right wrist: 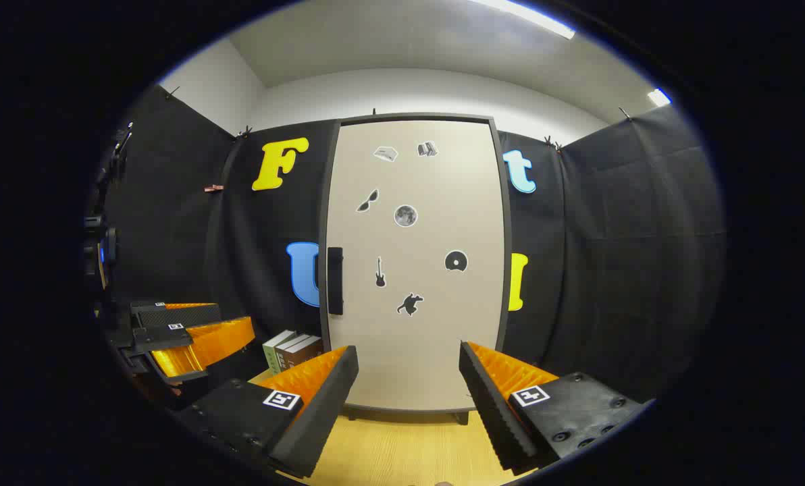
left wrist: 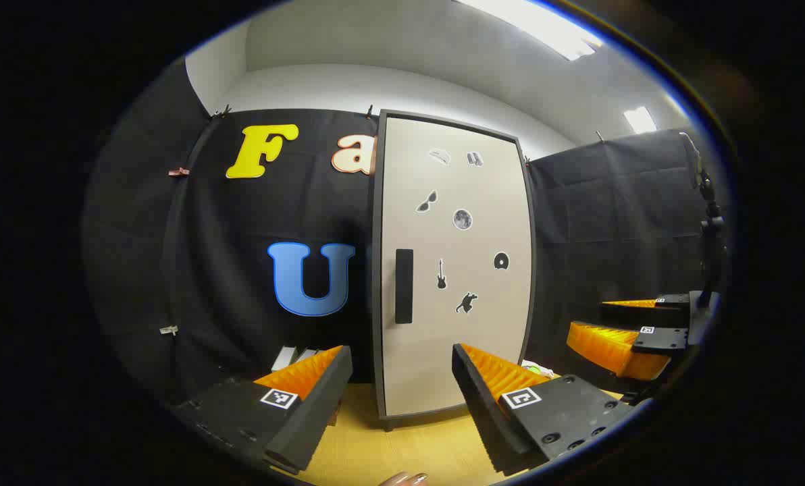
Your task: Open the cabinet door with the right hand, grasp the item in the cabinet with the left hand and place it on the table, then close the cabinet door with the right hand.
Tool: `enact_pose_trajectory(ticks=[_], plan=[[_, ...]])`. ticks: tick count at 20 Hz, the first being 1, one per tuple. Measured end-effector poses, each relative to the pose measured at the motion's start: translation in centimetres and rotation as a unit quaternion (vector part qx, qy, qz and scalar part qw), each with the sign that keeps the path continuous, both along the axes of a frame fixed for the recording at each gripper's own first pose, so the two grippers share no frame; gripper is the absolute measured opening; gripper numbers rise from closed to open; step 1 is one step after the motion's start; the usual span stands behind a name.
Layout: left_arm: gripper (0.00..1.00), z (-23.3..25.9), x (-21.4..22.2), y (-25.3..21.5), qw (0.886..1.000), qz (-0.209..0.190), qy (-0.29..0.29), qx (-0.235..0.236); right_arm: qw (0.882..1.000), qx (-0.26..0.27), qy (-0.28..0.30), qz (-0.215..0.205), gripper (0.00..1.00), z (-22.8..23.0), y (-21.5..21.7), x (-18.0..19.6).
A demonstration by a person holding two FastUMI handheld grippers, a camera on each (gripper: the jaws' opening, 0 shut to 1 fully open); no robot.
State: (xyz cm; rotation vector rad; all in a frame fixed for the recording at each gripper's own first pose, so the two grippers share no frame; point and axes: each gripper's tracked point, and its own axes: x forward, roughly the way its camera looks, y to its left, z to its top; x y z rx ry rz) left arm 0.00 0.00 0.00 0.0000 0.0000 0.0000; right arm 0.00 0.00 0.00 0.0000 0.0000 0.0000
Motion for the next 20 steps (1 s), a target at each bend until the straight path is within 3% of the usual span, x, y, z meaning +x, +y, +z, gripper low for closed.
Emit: enact_pose_trajectory(ticks=[20], plan=[[0.94,-0.34,0.0,-0.08,1.0,-0.02,0.006,0.004,1.0,-0.016,0.003,-0.001,0.97,0.07,0.67,0.74]])
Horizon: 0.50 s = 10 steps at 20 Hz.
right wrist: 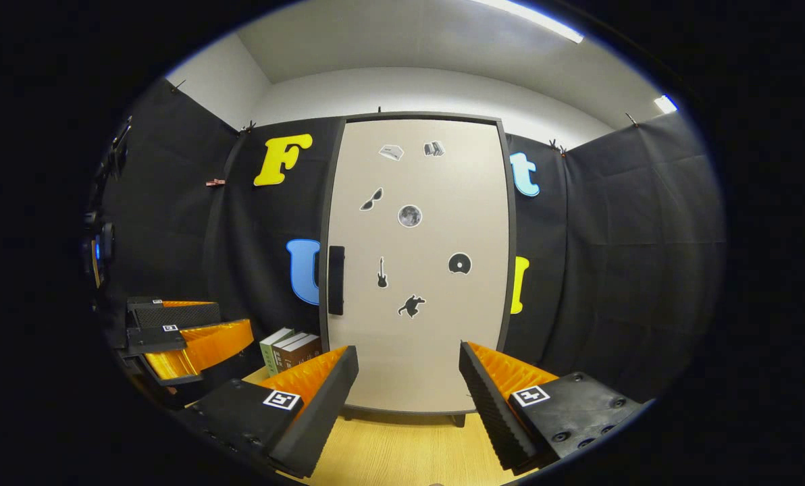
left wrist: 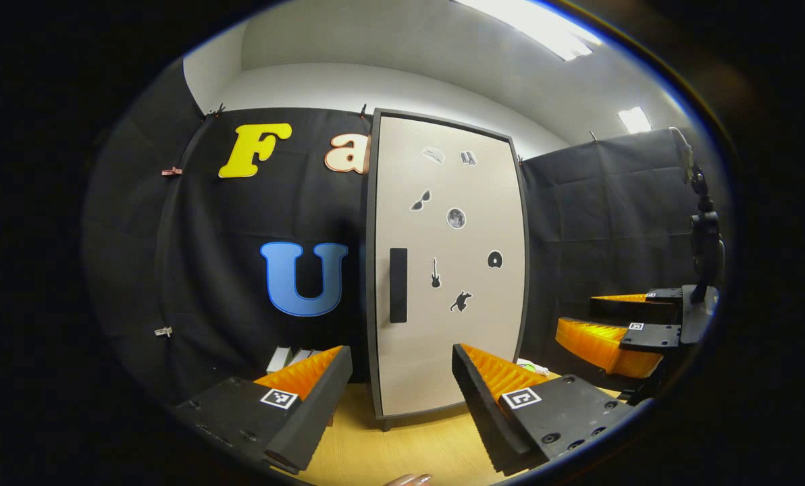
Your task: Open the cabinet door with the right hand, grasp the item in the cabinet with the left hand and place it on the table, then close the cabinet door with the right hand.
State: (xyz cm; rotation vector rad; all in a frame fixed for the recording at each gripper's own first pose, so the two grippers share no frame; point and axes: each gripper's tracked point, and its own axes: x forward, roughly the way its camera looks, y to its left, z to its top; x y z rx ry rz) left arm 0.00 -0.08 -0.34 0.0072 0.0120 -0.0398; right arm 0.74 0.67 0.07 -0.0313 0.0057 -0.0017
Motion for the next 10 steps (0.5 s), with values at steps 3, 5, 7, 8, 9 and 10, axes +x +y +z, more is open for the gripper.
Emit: enact_pose_trajectory(ticks=[3,5,7,8,9,10], plan=[[0.94,0.1,-0.2,0.4,1.0,-0.001,0.0,0.0,1.0,0.002,-0.001,0.002,0.97,0.1,0.6,0.1],[0.94,0.0,-0.6,1.0,1.0,0.002,0.0,-0.001,1.0,0.003,0.0,0.007,0.97,0.1,1.5,0.5],[0.94,-0.2,-1.1,1.9,1.0,0.007,0.002,-0.003,1.0,0.002,0.001,0.013,0.97,0.1,2.4,0.8],[0.94,-0.2,-1.3,2.5,1.0,0.011,0.004,-0.004,1.0,0.0,0.0,0.016,0.97,0.1,3.0,1.1],[0.94,-0.2,-1.8,3.0,1.0,0.015,0.004,-0.004,1.0,0.0,-0.001,0.019,0.97,0.2,3.6,1.4],[0.94,-0.2,-2.2,3.7,1.0,0.021,0.005,-0.003,1.0,-0.001,-0.001,0.024,0.97,0.2,4.2,1.8]])
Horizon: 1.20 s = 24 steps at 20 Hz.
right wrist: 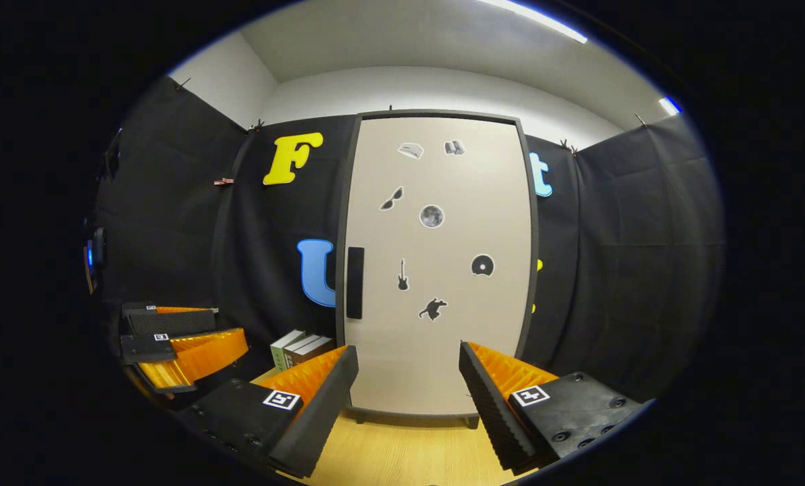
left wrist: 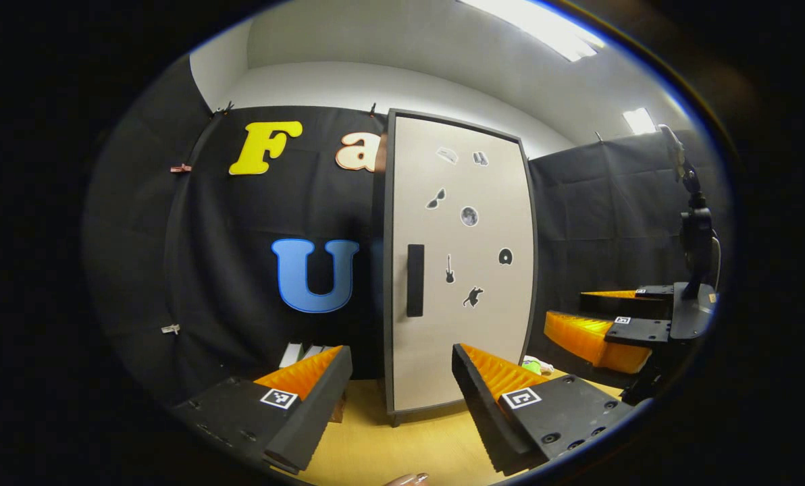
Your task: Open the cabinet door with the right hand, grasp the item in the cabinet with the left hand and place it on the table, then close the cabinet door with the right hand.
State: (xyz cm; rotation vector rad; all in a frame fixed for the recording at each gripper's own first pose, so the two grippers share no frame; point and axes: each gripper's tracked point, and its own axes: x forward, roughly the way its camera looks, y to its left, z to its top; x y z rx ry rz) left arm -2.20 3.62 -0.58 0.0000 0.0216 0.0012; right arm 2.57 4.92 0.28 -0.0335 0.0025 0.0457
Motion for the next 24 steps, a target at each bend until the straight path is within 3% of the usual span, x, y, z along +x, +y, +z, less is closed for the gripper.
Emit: enact_pose_trajectory(ticks=[14,24], plan=[[0.94,-2.8,-1.3,9.9,0.998,0.064,0.027,0.0,0.999,-0.003,-0.023,0.024,0.97,0.5,6.6,9.3],[0.94,-5.3,-1.2,15.2,0.994,0.094,0.049,-0.01,0.999,0.03,-0.031,-0.009,0.95,-0.6,7.7,18.4]])
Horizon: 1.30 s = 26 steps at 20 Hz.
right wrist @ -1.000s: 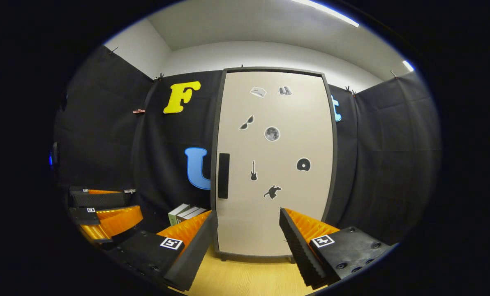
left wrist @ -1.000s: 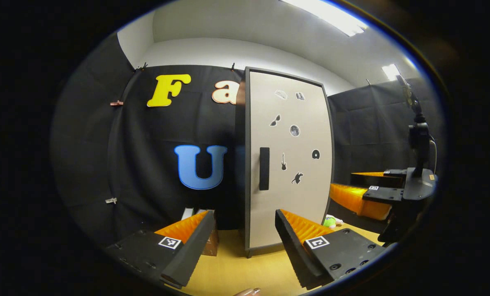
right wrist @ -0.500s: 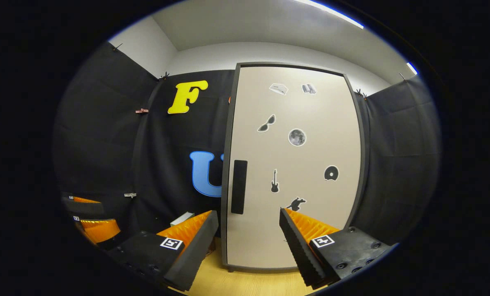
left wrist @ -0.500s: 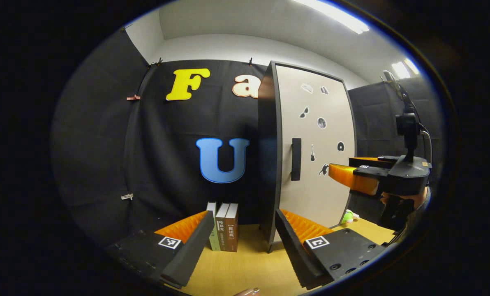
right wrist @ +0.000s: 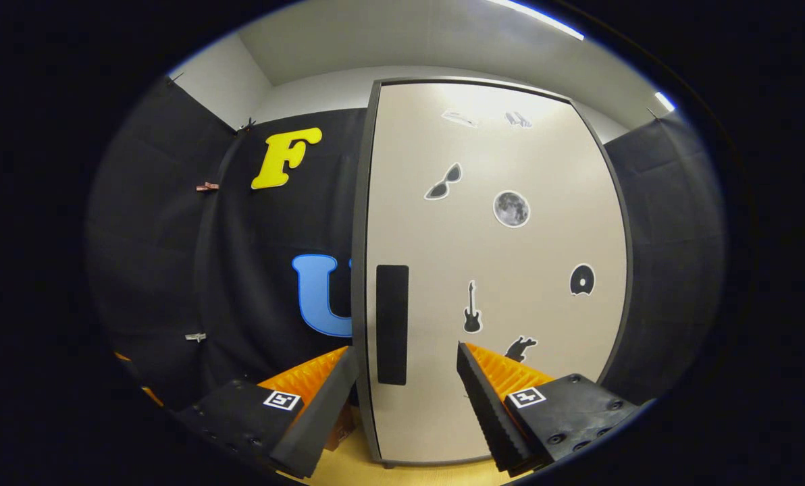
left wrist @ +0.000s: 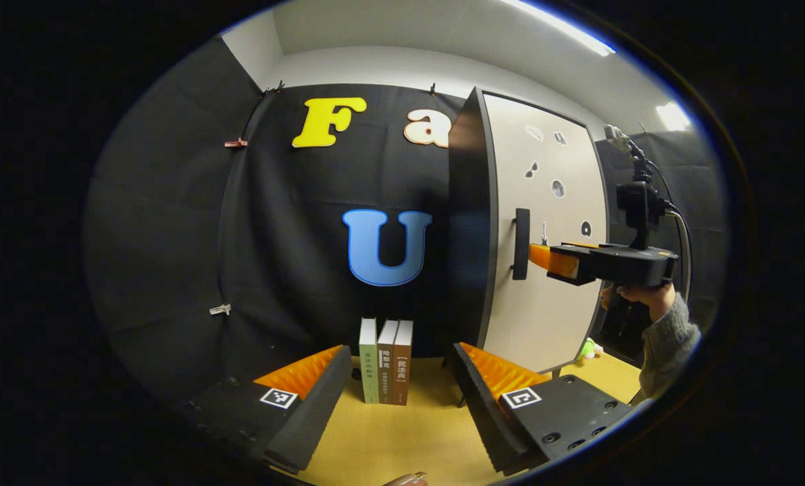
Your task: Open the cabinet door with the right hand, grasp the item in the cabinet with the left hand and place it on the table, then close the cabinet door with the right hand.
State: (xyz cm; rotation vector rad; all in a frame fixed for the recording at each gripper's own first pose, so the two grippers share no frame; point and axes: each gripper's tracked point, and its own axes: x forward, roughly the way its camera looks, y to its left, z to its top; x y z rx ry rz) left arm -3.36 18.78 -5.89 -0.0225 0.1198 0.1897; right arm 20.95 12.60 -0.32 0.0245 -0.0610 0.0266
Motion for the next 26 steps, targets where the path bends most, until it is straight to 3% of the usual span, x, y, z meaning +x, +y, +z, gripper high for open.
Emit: enact_pose_trajectory(ticks=[2,8,10,13,15,18,19,26], plan=[[0.94,0.0,0.0,0.9,1.0,0.013,0.0,-0.003,1.0,0.002,0.002,-0.005,0.9,-0.4,0.3,1.6],[0.94,-1.3,-0.7,3.4,0.999,0.046,0.017,-0.013,1.0,0.011,0.008,-0.026,0.87,-1.5,0.8,5.5],[0.94,-1.2,-0.9,3.9,0.998,0.053,0.017,-0.009,0.999,0.01,0.009,-0.035,0.51,-1.6,0.9,6.0],[0.94,-1.0,-1.3,4.3,0.998,0.06,0.017,-0.007,0.999,0.007,0.012,-0.044,0.51,-1.6,1.1,5.7],[0.94,-0.8,-1.6,4.3,0.998,0.063,0.017,-0.003,0.998,-0.008,0.011,-0.054,0.35,-1.7,1.1,6.2],[0.94,-0.5,-2.2,3.9,0.998,0.061,0.012,-0.001,0.998,-0.004,0.021,-0.051,0.28,-1.9,1.0,6.1],[0.94,-0.5,-2.2,3.7,0.998,0.058,0.01,-0.004,0.999,-0.005,0.021,-0.048,0.16,-1.8,1.1,6.4],[0.94,-0.7,-3.5,3.6,0.998,0.056,0.002,-0.013,0.999,-0.017,0.024,-0.022,0.15,-1.7,1.3,4.1]])
